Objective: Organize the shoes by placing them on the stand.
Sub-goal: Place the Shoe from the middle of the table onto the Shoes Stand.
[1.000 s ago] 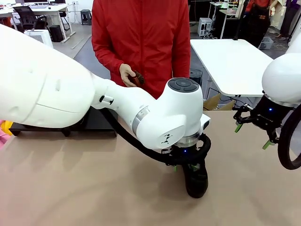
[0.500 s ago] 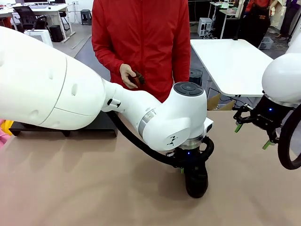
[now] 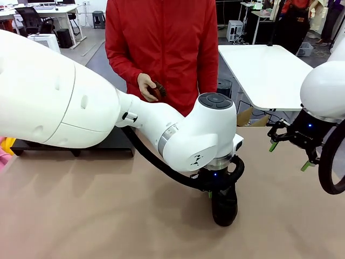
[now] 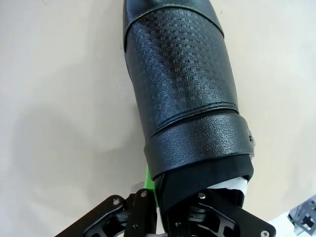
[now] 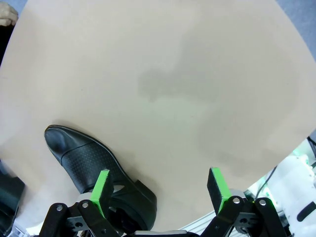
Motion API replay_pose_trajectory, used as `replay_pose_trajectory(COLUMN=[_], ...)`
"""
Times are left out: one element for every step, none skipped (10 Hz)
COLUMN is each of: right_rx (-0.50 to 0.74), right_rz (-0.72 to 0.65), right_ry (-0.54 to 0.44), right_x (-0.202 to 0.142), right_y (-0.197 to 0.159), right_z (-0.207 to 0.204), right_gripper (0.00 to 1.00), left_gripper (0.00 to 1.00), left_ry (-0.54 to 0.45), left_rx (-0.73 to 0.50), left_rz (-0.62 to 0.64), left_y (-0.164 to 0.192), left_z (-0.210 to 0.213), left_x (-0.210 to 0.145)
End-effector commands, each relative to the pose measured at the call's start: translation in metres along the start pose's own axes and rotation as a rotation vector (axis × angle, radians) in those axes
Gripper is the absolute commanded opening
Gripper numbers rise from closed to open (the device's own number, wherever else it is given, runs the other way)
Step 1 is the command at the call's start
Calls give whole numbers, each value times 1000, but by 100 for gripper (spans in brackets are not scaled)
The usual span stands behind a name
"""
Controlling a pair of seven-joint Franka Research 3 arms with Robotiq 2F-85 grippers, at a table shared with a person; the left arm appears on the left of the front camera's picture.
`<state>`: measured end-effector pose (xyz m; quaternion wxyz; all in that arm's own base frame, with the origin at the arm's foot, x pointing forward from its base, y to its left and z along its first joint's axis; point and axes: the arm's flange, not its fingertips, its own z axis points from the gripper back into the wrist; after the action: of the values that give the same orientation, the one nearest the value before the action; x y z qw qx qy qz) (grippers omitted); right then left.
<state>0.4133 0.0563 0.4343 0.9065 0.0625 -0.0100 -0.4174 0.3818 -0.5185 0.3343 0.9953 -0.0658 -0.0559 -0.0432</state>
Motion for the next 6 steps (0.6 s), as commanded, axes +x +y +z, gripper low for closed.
replay_pose_trajectory(right_rx=[0, 0, 0, 0, 0, 0], right_rz=[20, 20, 20, 20, 20, 20], right_ry=[-3, -3, -3, -3, -3, -3], right_x=[2, 2, 2, 2, 2, 2], right_y=[-3, -3, -3, -3, -3, -3], right_z=[1, 1, 1, 1, 1, 1], right_gripper=[100, 100, 100, 100, 100, 100], left_gripper=[0, 0, 0, 0, 0, 0], left_ry=[-15, -37, -155, -264, -344, -400], left_rx=[10, -11, -7, 15, 25, 26], left_rz=[-26, -28, -18, 29, 23, -16], left_y=[15, 31, 61, 94, 123, 149], left_z=[13, 31, 58, 79, 100, 121], left_x=[-5, -11, -11, -3, 4, 12])
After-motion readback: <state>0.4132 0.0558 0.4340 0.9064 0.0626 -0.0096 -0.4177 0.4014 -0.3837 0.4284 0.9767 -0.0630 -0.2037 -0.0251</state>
